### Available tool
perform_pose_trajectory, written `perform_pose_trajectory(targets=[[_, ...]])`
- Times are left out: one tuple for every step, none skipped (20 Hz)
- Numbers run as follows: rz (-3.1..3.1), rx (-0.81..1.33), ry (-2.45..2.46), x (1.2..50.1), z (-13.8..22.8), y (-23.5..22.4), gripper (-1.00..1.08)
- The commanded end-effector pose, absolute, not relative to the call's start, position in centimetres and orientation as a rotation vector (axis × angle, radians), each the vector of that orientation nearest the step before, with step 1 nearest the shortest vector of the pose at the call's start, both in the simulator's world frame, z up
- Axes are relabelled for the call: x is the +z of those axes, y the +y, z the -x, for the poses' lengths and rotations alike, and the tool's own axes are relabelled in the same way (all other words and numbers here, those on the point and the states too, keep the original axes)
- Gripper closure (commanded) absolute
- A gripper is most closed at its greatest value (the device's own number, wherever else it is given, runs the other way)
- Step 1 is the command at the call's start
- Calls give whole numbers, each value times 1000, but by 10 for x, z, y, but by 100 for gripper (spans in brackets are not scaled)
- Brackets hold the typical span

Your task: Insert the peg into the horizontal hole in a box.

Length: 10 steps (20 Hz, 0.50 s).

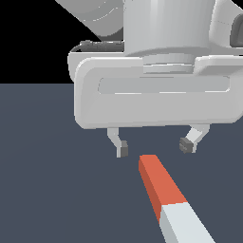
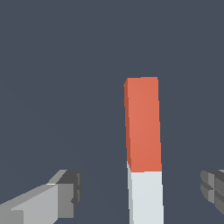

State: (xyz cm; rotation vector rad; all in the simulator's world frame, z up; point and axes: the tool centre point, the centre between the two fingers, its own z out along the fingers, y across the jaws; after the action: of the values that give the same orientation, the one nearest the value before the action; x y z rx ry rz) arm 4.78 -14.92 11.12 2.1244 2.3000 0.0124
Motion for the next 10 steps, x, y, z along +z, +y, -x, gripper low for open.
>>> perform_pose_trajectory(targets=[[-2112,10,2315,100,-55,-169,-92],[-2109,9,2319,96,-58,-176,-92],[-2105,8,2324,93,-60,-183,-92],[-2102,7,2328,90,-63,-188,-92],[-2099,6,2331,87,-65,-193,-92],[-2097,5,2334,84,-67,-198,-92],[-2094,4,2337,82,-68,-202,-92],[-2092,4,2340,80,-70,-206,-92],[-2090,3,2342,78,-72,-209,-92],[-2089,3,2344,76,-73,-212,-92]])
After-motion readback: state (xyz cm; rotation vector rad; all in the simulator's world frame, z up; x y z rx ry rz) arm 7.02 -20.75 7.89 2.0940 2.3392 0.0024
